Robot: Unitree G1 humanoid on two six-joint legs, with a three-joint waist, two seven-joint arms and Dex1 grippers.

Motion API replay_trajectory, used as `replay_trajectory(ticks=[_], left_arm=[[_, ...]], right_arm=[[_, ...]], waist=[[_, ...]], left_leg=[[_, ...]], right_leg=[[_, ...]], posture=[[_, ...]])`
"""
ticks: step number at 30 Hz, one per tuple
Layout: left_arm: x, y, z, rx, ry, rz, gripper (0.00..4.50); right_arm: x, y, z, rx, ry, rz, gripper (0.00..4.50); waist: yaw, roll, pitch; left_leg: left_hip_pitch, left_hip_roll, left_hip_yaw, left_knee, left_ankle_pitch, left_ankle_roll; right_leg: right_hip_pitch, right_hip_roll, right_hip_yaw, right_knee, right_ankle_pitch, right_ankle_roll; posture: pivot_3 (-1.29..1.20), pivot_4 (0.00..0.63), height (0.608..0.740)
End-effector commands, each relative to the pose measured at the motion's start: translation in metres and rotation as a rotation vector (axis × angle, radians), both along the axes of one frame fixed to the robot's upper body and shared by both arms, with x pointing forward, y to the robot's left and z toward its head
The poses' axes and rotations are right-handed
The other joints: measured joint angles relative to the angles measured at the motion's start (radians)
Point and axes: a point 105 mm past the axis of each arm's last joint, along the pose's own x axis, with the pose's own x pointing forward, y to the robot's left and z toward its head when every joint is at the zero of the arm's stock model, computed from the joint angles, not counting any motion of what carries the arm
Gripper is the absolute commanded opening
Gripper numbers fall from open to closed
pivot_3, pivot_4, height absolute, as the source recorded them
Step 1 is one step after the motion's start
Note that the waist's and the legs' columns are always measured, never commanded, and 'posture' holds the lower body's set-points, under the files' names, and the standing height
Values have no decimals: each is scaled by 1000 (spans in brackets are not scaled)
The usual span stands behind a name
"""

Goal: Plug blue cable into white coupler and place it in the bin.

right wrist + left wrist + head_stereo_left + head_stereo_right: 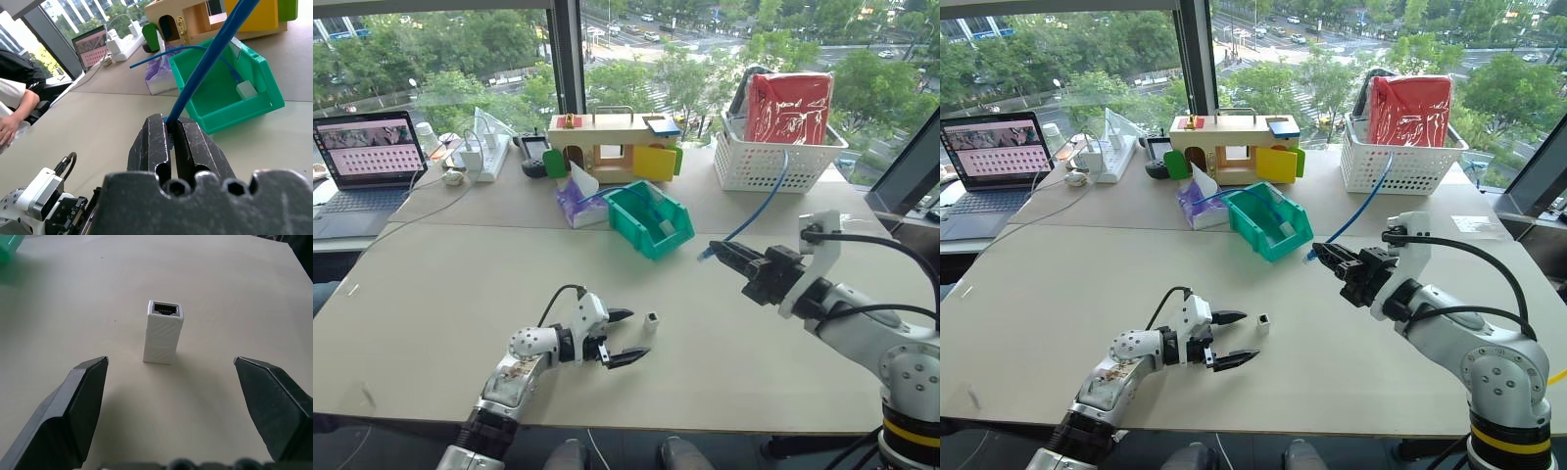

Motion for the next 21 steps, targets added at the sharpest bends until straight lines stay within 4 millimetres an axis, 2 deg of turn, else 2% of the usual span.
replay_trajectory(ticks=[1, 15, 19, 21], left_arm=[[2, -10, 5, -8, -23, 5, 4440], [10, -29, 2, 57, -75, -52, 4440], [9, -31, -3, 94, -65, -80, 3550], [10, -32, -4, 118, -77, -83, 2751]], right_arm=[[-1, -1, 13, 11, -59, 2, 0], [-2, -1, 14, 17, -67, -13, 0], [-3, 1, 12, 30, -62, -21, 0], [-5, 5, 9, 38, -52, -21, 0]], waist=[[0, 0, 0], [2, 0, 0], [2, 0, 0], [3, 0, 0]], left_leg=[[0, 0, 0, 0, 0, 0], [0, 0, 0, 0, 0, 0], [0, 0, 0, 0, 0, 0], [0, 0, 0, 0, 0, 0]], right_leg=[[0, 0, 0, 0, 0, 0], [0, 0, 0, 0, 0, 0], [0, 0, 0, 0, 0, 0], [0, 0, 0, 0, 0, 0]], posture=[[0, 150, 740], [0, 150, 740], [0, 150, 740], [0, 150, 740]])
